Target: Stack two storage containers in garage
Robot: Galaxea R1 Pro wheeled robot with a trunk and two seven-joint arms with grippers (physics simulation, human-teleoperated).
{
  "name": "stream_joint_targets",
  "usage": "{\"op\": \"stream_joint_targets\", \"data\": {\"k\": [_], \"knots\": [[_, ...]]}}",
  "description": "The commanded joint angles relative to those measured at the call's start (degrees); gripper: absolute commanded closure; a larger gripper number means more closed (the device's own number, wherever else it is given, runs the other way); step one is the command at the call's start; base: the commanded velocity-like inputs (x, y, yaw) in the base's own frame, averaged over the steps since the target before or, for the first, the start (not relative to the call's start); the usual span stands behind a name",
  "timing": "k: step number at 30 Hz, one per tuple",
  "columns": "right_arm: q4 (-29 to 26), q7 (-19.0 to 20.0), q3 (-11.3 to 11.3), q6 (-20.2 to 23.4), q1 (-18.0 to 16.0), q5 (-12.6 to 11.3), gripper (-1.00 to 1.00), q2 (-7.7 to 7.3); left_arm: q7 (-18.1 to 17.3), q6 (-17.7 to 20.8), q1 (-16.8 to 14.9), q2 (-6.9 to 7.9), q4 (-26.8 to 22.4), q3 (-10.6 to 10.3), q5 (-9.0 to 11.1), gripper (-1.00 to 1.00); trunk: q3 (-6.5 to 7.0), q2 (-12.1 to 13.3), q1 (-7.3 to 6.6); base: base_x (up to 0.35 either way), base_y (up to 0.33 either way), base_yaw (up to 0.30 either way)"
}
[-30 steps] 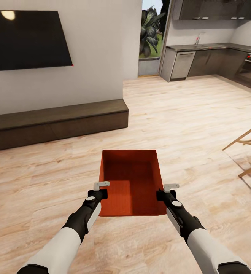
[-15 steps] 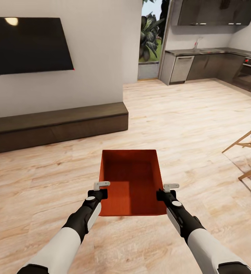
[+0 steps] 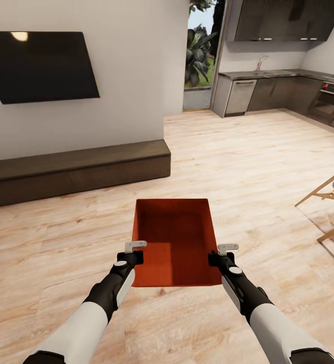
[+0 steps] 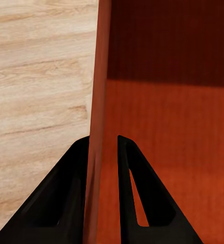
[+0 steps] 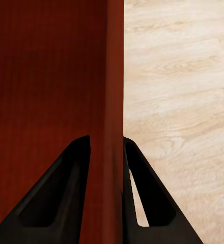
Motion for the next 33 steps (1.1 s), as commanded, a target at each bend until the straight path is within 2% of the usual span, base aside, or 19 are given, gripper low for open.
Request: {"op": "stream_joint_targets", "data": {"k": [1,33], "knots": [[-0.2,-0.2,-0.1,0.0,-0.1,0.2,1.00,0.25,0.6,0.3,0.0,-0.03,0.1,-0.3,1.1,1.00,0.00,-0.1,0.03,0.000,0.000,0.000],[-0.1,-0.2,-0.1,0.0,-0.1,0.2,1.00,0.25,0.6,0.3,0.0,-0.03,0.2,-0.3,1.1,1.00,2.86,-0.1,0.03,0.000,0.000,0.000]]}}
